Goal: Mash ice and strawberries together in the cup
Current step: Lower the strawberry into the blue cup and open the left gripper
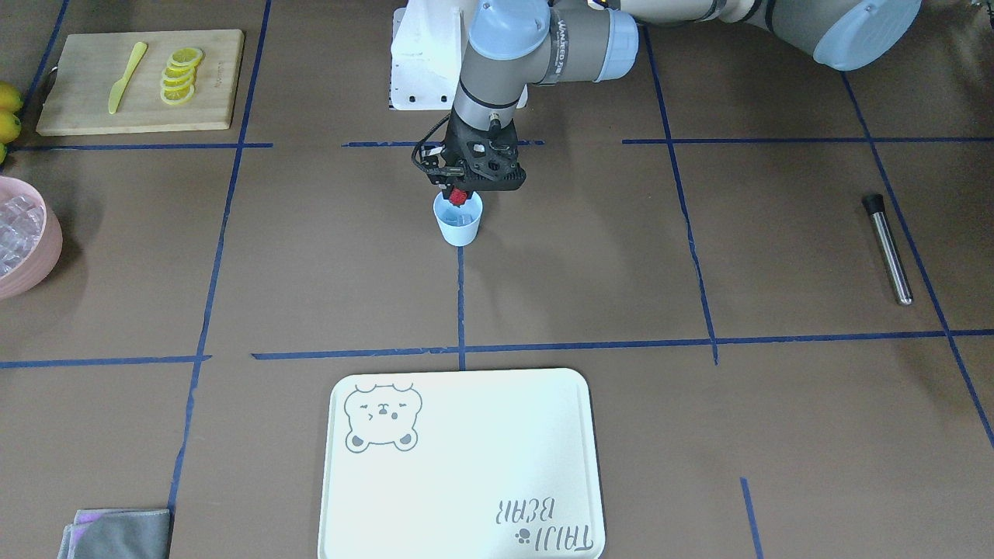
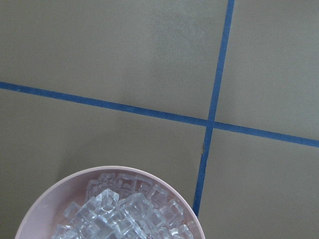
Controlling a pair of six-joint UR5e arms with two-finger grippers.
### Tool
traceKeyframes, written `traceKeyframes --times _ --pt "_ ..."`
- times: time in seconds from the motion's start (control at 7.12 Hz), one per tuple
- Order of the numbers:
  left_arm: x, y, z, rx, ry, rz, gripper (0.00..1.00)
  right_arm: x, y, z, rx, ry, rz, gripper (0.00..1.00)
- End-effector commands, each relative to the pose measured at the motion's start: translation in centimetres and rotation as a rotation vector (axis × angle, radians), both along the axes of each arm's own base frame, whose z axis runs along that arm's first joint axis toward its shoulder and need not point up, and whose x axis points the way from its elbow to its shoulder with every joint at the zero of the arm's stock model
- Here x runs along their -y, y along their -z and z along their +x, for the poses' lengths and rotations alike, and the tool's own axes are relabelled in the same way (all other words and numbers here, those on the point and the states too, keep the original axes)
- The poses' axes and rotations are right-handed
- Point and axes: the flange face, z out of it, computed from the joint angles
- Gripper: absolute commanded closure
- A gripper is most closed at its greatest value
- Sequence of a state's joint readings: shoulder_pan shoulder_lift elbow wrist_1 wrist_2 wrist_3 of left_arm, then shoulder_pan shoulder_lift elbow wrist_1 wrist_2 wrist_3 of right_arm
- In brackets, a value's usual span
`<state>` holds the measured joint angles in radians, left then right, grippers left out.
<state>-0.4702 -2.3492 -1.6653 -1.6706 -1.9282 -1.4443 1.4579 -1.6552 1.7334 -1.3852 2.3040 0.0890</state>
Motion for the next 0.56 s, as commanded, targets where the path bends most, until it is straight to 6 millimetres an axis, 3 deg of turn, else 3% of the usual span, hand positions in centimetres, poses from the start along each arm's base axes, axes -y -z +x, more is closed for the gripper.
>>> traceKeyframes --times 0.0,0.28,0.42 --pt "0.1 -0.1 -0.1 0.002 0.002 0.002 0.00 0.1 0.1 0.0 0.000 0.001 0.002 0.01" --pt "0.2 -0.1 -0.2 0.001 0.003 0.004 0.00 0.1 -0.1 0.0 0.000 0.002 0.000 0.01" --pt "1.5 0.2 -1.6 -0.004 0.023 0.010 0.00 0.1 -0.6 0.0 -0.002 0.005 -0.008 0.01"
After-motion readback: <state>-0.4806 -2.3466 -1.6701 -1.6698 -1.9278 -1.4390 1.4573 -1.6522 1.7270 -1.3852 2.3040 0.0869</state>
